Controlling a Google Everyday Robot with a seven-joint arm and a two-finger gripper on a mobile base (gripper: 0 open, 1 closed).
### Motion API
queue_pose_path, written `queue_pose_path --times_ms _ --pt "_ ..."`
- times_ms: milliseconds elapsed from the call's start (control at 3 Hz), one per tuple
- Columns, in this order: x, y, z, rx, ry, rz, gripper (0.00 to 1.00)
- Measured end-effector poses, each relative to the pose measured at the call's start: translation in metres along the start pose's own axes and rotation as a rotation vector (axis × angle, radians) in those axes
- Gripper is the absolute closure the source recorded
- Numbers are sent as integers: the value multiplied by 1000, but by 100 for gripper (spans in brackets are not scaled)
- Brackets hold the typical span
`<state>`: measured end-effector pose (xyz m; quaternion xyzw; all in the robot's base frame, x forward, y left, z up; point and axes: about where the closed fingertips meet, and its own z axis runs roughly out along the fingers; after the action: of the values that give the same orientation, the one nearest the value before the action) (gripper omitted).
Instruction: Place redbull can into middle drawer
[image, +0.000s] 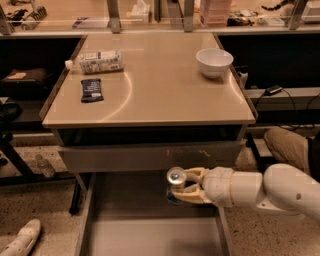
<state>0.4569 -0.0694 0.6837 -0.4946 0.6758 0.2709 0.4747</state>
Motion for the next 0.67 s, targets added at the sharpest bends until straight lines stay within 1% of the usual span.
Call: queue_pose_path --times_ms 333,667 --pt "42 10 27 -36 3 -21 100" --pt "72 18 49 -74 8 -18 100"
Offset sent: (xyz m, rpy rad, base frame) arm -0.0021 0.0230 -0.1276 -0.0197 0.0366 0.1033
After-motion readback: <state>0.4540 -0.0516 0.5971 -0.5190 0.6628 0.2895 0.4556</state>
